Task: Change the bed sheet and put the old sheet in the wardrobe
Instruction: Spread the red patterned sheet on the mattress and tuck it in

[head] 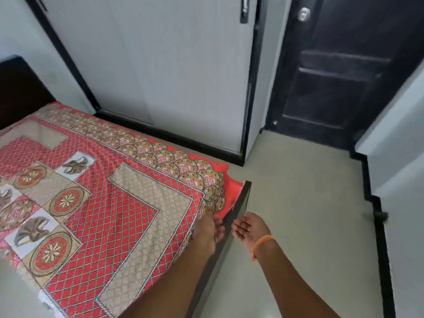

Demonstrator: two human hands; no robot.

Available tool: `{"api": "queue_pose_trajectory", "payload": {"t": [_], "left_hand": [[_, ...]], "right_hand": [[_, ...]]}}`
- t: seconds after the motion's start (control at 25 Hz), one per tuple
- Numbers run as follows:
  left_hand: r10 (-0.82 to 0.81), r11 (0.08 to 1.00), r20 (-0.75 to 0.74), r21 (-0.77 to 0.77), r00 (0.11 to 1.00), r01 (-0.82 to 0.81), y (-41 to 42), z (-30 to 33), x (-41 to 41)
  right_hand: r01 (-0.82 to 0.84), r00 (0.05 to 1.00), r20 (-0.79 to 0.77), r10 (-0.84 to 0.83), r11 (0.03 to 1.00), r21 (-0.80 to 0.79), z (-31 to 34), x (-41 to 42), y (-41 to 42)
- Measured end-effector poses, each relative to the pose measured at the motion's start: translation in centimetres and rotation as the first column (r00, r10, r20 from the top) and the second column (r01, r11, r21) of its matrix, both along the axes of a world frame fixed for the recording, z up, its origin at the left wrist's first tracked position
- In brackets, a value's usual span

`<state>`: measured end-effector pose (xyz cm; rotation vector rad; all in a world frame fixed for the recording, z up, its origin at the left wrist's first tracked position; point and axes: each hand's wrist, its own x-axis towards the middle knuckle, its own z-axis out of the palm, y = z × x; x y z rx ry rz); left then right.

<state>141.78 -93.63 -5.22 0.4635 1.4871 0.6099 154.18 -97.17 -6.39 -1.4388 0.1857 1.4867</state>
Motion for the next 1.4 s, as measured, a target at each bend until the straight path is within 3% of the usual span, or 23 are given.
{"api": "queue_pose_trajectory", "payload": {"t": [0.12,0.28,0.4,0.44,0.52,0.6,0.64,0.68,0.72,0.76,0.8,0.84,0.88,0.96,1.08,1.16,1.28,1.32,1.4], "left_hand": [[0.155,0.986,-0.018,0.060,0.988,-0.153,6.3,0.0,0.6],[0.265,0.964,-0.107,0.000,0.958,-0.266,14.4,-3.6,1.2],[0.306,0.952,-0.173,0.043,0.936,-0.303,22.1,-8.3,2.4],[0.249,0.968,-0.288,0.088,0.925,-0.234,23.7,-9.7,3.1],[0.215,0.977,-0.345,0.087,0.914,-0.196,25.6,-11.6,4.1],[0.079,0.997,-0.494,0.059,0.866,-0.057,26.3,-13.9,5.1],[0.042,0.998,-0.530,0.063,0.847,-0.011,26.4,-15.8,5.9],[-0.048,0.997,-0.544,0.025,0.838,0.073,26.4,-17.6,6.9],[-0.132,0.987,-0.568,-0.002,0.812,0.159,26.2,-19.4,8.1],[-0.208,0.970,-0.597,-0.026,0.775,0.240,26.1,-21.5,9.4],[-0.274,0.951,-0.629,-0.066,0.728,0.301,26.1,-23.8,10.9],[-0.367,0.918,-0.657,-0.143,0.659,0.369,26.2,-25.9,12.4],[-0.472,0.865,-0.678,-0.235,0.564,0.443,26.5,-28.0,13.6],[-0.500,0.834,-0.746,-0.276,0.441,0.478,28.2,-31.9,15.5],[-0.332,0.902,-0.861,-0.170,0.385,0.397,30.8,-36.0,17.1],[-0.330,0.869,-0.883,-0.147,0.334,0.472,31.7,-39.1,18.6],[-0.354,0.817,-0.913,-0.195,0.204,0.543,30.1,-46.5,18.4],[-0.303,0.819,-0.937,-0.162,0.175,0.550,29.7,-48.4,18.4],[-0.181,0.818,-0.983,-0.130,0.036,0.560,28.8,-51.6,18.4]], "right_hand": [[-0.166,0.985,0.059,0.164,0.985,0.042,1.2,1.7,7.0],[-0.351,0.921,0.168,0.352,0.936,-0.034,0.7,4.1,16.7],[-0.482,0.839,0.230,0.494,0.869,-0.110,-1.6,6.1,25.0],[-0.532,0.788,0.268,0.554,0.832,-0.156,-2.7,6.8,27.5],[-0.624,0.668,0.341,0.661,0.748,-0.225,-5.0,7.5,31.9],[-0.701,0.555,0.367,0.747,0.657,-0.277,-8.0,7.8,35.3],[-0.754,0.426,0.410,0.806,0.567,-0.332,-10.3,8.1,36.8],[-0.818,0.186,0.463,0.867,0.397,-0.416,-12.6,8.5,38.2],[-0.838,-0.151,0.496,0.855,0.156,-0.523,-15.2,9.0,39.2],[-0.778,-0.479,0.490,0.728,-0.094,-0.621,-17.8,9.8,39.8],[-0.674,-0.700,0.473,0.535,-0.276,-0.685,-20.2,10.7,40.1],[-0.581,-0.810,0.450,0.375,-0.411,-0.703,-22.5,11.7,40.4],[-0.517,-0.855,0.450,0.258,-0.497,-0.697,-24.9,12.5,40.9],[-0.431,-0.883,0.455,0.116,-0.588,-0.685,-29.7,14.0,42.9],[-0.398,-0.859,0.511,0.025,-0.659,-0.638,-35.8,15.5,46.0],[-0.399,-0.823,0.568,-0.032,-0.679,-0.617,-38.9,16.4,46.7],[-0.444,-0.778,0.622,-0.087,-0.626,-0.642,-43.0,15.9,47.4],[-0.434,-0.770,0.619,-0.157,-0.582,-0.688,-44.1,15.5,47.2],[-0.487,-0.702,0.650,-0.293,-0.469,-0.737,-45.5,15.8,45.6]]}}
